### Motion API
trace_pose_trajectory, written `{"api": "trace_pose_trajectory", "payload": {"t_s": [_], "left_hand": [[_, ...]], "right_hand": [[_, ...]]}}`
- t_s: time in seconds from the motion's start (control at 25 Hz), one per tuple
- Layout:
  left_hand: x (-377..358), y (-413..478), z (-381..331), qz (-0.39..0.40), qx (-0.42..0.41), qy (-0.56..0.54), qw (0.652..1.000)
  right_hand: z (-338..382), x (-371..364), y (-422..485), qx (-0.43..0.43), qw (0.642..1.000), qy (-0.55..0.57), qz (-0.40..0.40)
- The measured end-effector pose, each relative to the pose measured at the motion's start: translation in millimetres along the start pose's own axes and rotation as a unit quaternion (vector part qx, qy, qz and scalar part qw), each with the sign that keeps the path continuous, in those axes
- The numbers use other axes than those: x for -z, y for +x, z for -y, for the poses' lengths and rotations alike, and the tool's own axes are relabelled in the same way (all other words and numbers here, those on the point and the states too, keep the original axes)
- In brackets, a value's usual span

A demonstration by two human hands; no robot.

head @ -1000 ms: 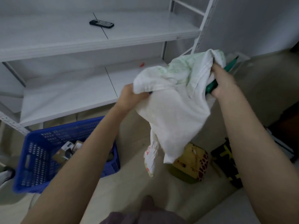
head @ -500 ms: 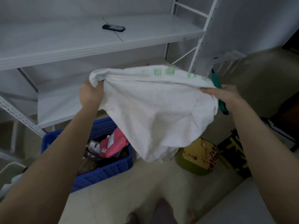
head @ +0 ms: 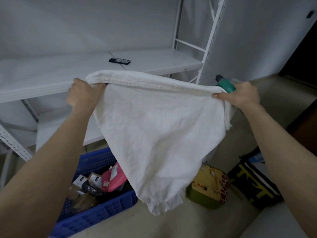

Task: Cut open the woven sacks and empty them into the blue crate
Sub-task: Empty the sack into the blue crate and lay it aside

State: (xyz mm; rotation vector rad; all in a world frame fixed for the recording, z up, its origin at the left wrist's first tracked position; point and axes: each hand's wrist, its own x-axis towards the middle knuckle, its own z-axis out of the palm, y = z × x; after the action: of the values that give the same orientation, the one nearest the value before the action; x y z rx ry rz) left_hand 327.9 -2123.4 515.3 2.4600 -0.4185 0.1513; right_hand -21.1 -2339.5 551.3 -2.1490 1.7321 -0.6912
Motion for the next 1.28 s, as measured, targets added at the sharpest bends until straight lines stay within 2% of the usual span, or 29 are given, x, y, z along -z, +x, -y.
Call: {"api": "trace_pose_trajectory", "payload": {"t_s": [0.04, 0.12, 0.2, 0.28, 0.32, 0.44, 0.48, 0.6, 0.68, 0.72, 0.8, 0.88, 0.92, 1.0, 1.08, 1.16, 1.2, 1.28], "left_hand": [[1.0, -1.1, -4.2, -0.016, -0.031, 0.051, 0.998], [-1.5, -14.1, -23.9, -0.002, -0.179, 0.081, 0.981], [-12.1, -46.6, -59.0, 0.103, -0.346, -0.005, 0.933], [-23.1, -85.3, -91.4, 0.194, -0.417, -0.019, 0.888], [-30.6, -97.9, -101.8, 0.208, -0.428, -0.011, 0.879], [-44.7, -94.3, -102.2, 0.183, -0.399, -0.019, 0.898], [-45.3, -86.8, -97.8, 0.184, -0.373, -0.031, 0.909], [-45.3, -72.5, -91.2, 0.178, -0.307, -0.071, 0.932], [-41.8, -71.1, -97.4, 0.162, -0.297, -0.099, 0.936], [-39.0, -70.0, -100.9, 0.155, -0.303, -0.115, 0.933], [-33.7, -68.0, -104.5, 0.150, -0.324, -0.133, 0.924], [-26.6, -65.7, -103.5, 0.145, -0.340, -0.123, 0.921], [-24.1, -63.6, -100.6, 0.140, -0.341, -0.119, 0.922], [-17.8, -57.8, -93.2, 0.121, -0.326, -0.102, 0.932], [-10.6, -49.0, -83.2, 0.108, -0.301, -0.085, 0.944], [-5.7, -39.5, -73.4, 0.103, -0.277, -0.083, 0.952], [-4.6, -35.8, -68.6, 0.112, -0.266, -0.092, 0.953], [-2.7, -31.7, -61.8, 0.154, -0.267, -0.113, 0.944]], "right_hand": [[3.5, 5.2, -0.1, 0.006, 0.999, 0.039, 0.024], [18.2, 9.4, -4.0, 0.022, 0.992, 0.094, 0.081], [40.6, 3.9, -12.5, 0.053, 0.983, 0.125, 0.126], [65.4, -3.2, -24.3, 0.086, 0.968, 0.174, 0.162], [72.9, -3.5, -29.4, 0.100, 0.961, 0.184, 0.182], [73.2, 12.4, -36.6, 0.127, 0.944, 0.154, 0.264], [64.3, 18.1, -35.9, 0.114, 0.943, 0.167, 0.263], [32.0, 12.4, -33.6, 0.021, 0.949, 0.230, 0.217], [17.4, -13.1, -32.5, -0.061, 0.941, 0.249, 0.222], [15.5, -27.9, -31.1, -0.111, 0.924, 0.284, 0.231], [22.4, -48.5, -31.2, -0.199, 0.867, 0.383, 0.249], [33.1, -56.5, -29.1, -0.233, 0.825, 0.450, 0.250], [38.6, -55.8, -28.1, -0.232, 0.818, 0.460, 0.257], [46.5, -54.8, -16.7, -0.212, 0.827, 0.454, 0.253], [52.7, -52.5, 1.2, -0.190, 0.842, 0.449, 0.232], [56.1, -41.5, 22.3, -0.174, 0.834, 0.490, 0.183], [54.7, -34.9, 34.7, -0.178, 0.811, 0.540, 0.136], [47.2, -15.4, 56.6, -0.209, 0.740, 0.639, 0.029]]}}
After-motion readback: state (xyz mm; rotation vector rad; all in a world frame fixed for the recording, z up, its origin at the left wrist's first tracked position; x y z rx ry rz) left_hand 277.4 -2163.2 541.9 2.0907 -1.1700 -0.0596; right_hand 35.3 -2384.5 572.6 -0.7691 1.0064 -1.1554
